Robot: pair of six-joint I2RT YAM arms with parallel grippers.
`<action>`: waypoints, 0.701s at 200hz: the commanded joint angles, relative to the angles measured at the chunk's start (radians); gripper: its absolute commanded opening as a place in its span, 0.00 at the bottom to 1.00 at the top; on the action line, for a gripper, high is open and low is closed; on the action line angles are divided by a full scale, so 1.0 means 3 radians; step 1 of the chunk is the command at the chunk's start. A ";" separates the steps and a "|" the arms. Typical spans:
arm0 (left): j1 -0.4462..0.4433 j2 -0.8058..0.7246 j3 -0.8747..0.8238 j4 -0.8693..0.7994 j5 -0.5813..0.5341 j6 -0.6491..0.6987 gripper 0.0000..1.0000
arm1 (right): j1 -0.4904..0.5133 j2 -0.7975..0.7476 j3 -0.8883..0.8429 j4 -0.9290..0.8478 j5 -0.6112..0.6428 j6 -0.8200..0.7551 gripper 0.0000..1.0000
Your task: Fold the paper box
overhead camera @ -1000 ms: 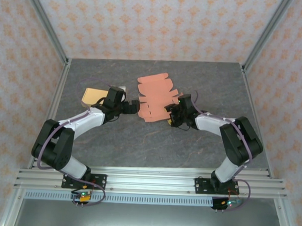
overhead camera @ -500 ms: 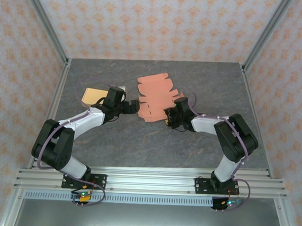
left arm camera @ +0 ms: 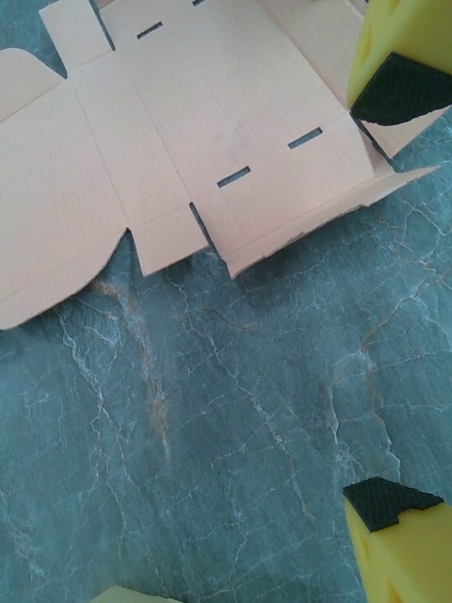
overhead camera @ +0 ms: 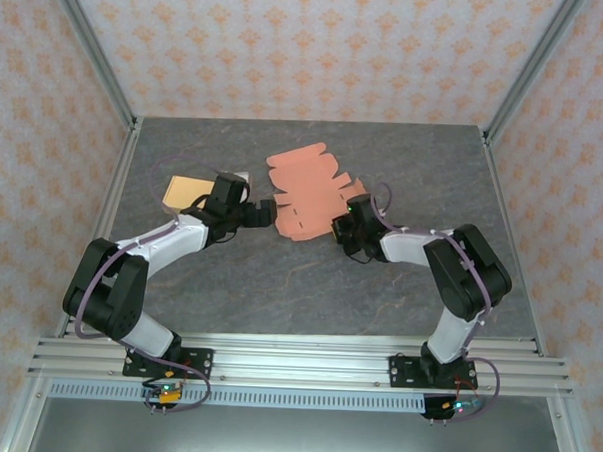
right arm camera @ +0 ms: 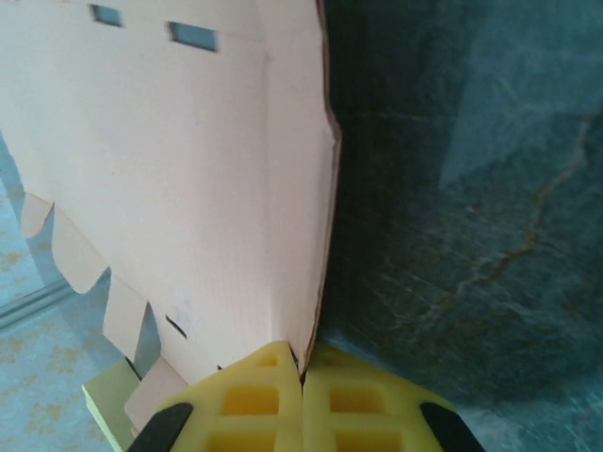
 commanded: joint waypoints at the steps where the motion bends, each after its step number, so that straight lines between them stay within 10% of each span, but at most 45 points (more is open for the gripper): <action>1: 0.0042 -0.0166 0.0001 -0.0106 -0.0035 0.0069 1.00 | -0.0074 -0.0263 0.0179 -0.0531 0.0290 -0.0575 0.00; 47: 0.0063 -0.0832 0.0075 -0.0147 -0.0295 -0.0116 1.00 | -0.0382 -0.0336 0.1301 -0.2129 -0.0287 -0.3354 0.00; 84: 0.0068 -0.0956 0.0365 -0.0246 -0.0263 -0.0065 1.00 | -0.0377 -0.0549 0.1813 -0.2941 0.0292 -0.5186 0.00; 105: 0.0072 -0.0957 0.0647 -0.0929 -0.0935 -0.0834 1.00 | -0.0379 -0.0884 0.1745 -0.2855 0.0334 -0.6201 0.00; 140: 0.0079 -0.0863 0.0658 -0.0752 -0.0346 -0.0358 1.00 | -0.0378 -0.0996 0.1819 -0.3333 0.0238 -0.7867 0.00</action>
